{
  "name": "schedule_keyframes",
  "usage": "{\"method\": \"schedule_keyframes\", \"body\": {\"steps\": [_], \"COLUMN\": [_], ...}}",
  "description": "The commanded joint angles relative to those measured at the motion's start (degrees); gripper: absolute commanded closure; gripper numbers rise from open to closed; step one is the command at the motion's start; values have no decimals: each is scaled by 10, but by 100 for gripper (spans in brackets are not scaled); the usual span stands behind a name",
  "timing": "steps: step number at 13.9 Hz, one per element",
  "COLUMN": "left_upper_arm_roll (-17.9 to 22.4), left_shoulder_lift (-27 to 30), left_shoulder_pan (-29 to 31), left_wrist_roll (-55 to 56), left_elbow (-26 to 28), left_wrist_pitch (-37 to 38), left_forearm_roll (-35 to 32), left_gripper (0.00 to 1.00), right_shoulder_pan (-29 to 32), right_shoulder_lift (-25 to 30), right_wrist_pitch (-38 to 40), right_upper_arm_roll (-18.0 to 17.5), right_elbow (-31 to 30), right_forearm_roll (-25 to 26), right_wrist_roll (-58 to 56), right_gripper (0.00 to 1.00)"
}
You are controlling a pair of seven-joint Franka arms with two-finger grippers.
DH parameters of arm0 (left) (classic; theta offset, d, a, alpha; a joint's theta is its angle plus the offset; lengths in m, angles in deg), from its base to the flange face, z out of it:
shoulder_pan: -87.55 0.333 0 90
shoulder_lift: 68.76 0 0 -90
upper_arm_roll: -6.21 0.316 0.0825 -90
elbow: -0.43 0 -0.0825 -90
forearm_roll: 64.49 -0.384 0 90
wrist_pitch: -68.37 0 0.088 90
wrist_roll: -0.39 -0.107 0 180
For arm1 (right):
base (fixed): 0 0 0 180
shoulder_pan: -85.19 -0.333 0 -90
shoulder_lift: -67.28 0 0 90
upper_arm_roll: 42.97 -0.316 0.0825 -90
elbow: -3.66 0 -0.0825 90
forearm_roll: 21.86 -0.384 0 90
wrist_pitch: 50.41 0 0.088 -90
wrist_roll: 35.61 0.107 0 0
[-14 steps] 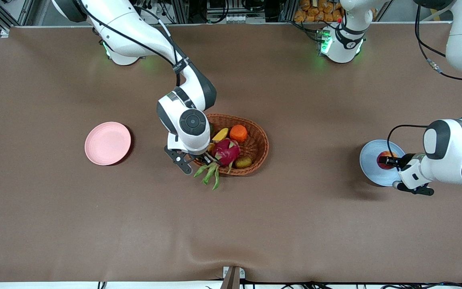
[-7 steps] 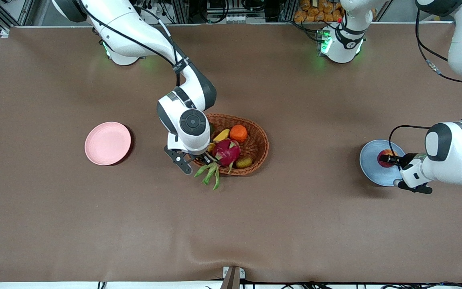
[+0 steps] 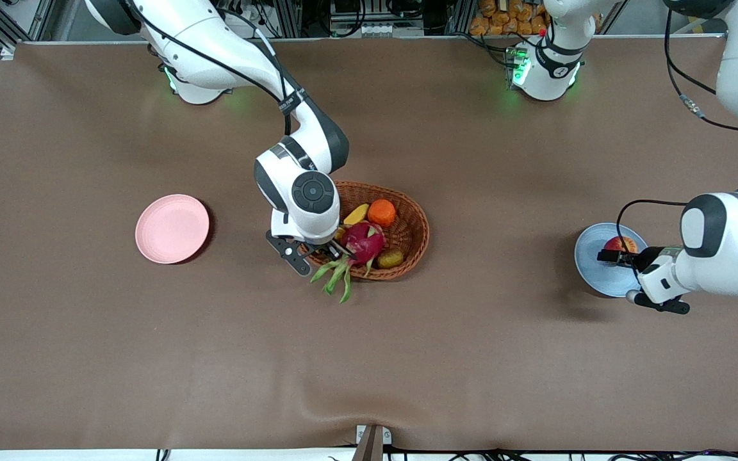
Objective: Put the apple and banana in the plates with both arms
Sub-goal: 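Lower the apple onto the blue plate and open the left gripper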
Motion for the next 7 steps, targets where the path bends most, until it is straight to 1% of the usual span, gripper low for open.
{"method": "schedule_keyframes", "body": {"steps": [1, 3, 5, 7], "left_upper_arm_roll": [-31, -62, -78, -87], "left_shoulder_lift": [51, 74, 103, 134], "left_shoulder_pan": [-9, -9, -9, -7], "left_wrist_roll": [78, 113, 134, 134], "left_elbow": [-24, -47, -57, -59], "left_wrist_pitch": [73, 111, 125, 126], "left_forearm_roll": [7, 7, 6, 7], "left_gripper": [0, 0, 0, 0], "right_shoulder_pan": [-7, -7, -6, -7], "right_shoulder_lift": [3, 3, 4, 7], "right_wrist_pitch": [31, 58, 83, 86], "right_upper_arm_roll": [4, 4, 4, 3], "right_elbow": [13, 30, 47, 51], "right_forearm_roll": [28, 37, 37, 38], "right_wrist_roll": [4, 4, -10, -13], "right_gripper": [100, 100, 100, 100]}}
